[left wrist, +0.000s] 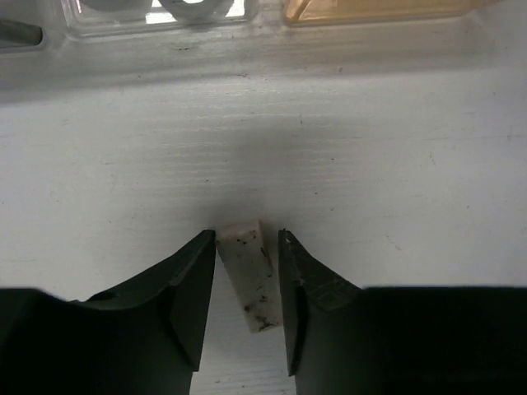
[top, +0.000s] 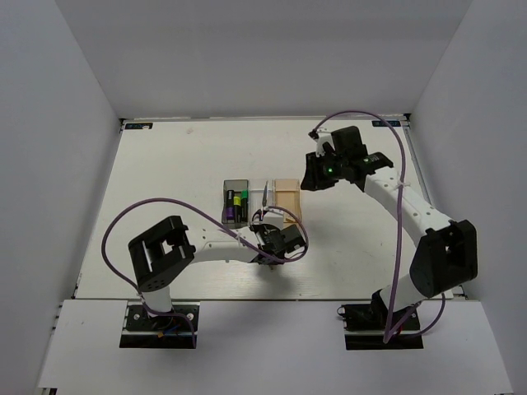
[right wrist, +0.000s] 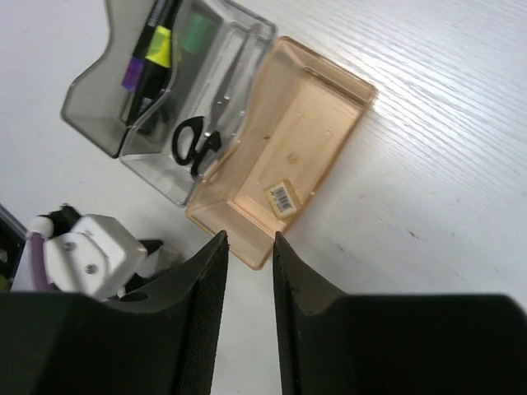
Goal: Sort the stationery into containers
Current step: Pick up the stationery from the center of the board, then place the stationery in the storage box.
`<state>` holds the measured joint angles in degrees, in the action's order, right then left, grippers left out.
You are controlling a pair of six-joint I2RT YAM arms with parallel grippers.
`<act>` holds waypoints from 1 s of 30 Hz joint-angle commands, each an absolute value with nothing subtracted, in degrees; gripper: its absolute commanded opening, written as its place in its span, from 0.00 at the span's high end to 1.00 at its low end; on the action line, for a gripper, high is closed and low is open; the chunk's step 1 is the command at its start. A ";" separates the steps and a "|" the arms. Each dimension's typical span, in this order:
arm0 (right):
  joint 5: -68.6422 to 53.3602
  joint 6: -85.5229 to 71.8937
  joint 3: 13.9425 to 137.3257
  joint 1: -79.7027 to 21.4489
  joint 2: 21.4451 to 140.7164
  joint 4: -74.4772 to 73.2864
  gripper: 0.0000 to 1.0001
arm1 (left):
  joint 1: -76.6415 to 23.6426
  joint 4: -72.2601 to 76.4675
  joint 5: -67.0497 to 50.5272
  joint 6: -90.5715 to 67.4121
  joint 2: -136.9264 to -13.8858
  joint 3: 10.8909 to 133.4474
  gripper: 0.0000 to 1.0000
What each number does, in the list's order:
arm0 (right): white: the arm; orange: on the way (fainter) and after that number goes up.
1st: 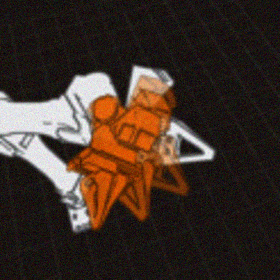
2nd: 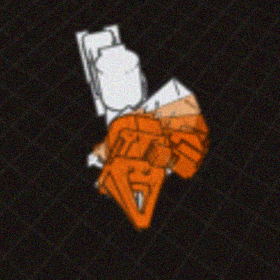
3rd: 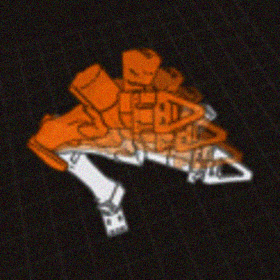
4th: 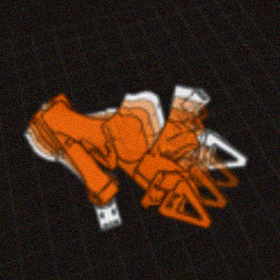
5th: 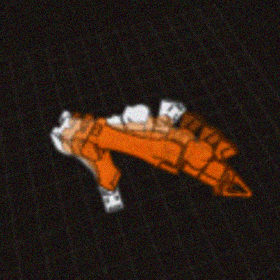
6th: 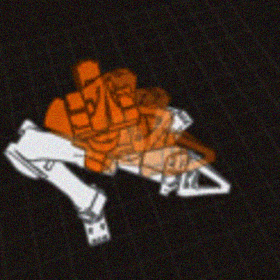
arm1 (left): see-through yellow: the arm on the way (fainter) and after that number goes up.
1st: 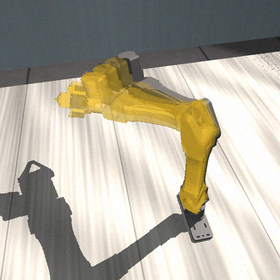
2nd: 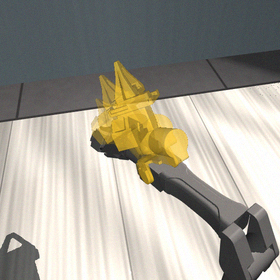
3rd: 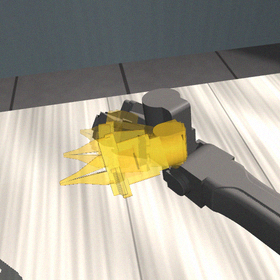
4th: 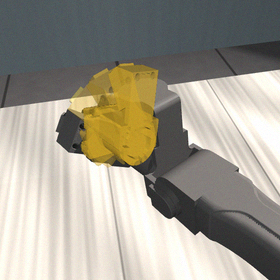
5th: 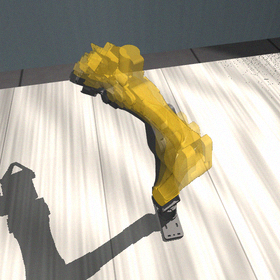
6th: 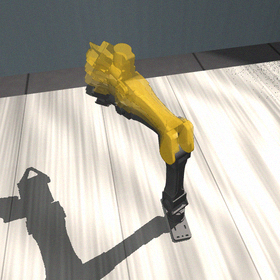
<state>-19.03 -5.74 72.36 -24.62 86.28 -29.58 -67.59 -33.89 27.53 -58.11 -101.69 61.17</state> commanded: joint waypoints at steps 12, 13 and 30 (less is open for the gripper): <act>-11.34 -4.22 70.32 -17.76 79.55 -33.22 0.31 | -71.28 -37.53 31.38 -55.12 -99.23 70.13 0.89; -11.25 -2.91 69.36 -17.23 78.50 -33.31 0.27 | -71.11 -37.44 31.99 -54.06 -99.14 71.01 0.89; -5.62 2.46 53.44 -13.80 64.78 -29.36 0.80 | -58.71 -44.21 30.94 -41.05 -114.33 98.95 0.89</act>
